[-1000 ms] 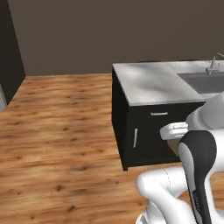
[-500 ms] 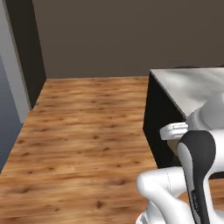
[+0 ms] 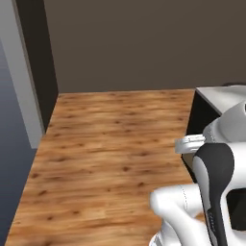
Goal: Start the toaster. Once the lever pops up, take the bread to the plate on the dining counter.
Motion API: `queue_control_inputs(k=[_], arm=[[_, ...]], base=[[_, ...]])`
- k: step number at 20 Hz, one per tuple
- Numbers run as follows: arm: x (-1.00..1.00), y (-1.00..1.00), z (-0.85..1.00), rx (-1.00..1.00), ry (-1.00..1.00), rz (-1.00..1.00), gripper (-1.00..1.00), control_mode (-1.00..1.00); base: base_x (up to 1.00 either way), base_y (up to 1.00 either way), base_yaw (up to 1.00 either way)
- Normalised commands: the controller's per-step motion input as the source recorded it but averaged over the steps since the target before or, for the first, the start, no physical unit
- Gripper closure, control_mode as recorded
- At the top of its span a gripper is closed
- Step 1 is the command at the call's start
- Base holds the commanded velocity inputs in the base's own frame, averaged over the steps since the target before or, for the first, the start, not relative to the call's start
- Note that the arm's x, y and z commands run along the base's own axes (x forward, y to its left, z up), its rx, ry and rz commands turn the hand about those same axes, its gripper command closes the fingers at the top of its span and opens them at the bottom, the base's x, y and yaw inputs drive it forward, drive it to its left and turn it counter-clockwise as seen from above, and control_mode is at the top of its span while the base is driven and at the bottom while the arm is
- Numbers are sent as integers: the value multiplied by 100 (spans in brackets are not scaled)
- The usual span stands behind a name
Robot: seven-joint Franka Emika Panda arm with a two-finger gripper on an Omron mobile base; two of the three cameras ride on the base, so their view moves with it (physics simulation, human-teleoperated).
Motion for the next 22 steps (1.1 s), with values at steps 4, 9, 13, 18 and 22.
queue_control_inputs(k=[4,9,13,18,22], arm=[[0,0,0,0,0,0,100,100],[0,0,0,0,0,0,100,100],[0,0,0,0,0,0,100,100],[0,0,0,0,0,0,100,100],[0,0,0,0,0,0,100,100]], base=[[100,34,-20],[100,27,-29],[100,51,-40],[100,86,-49],[100,100,-53]])
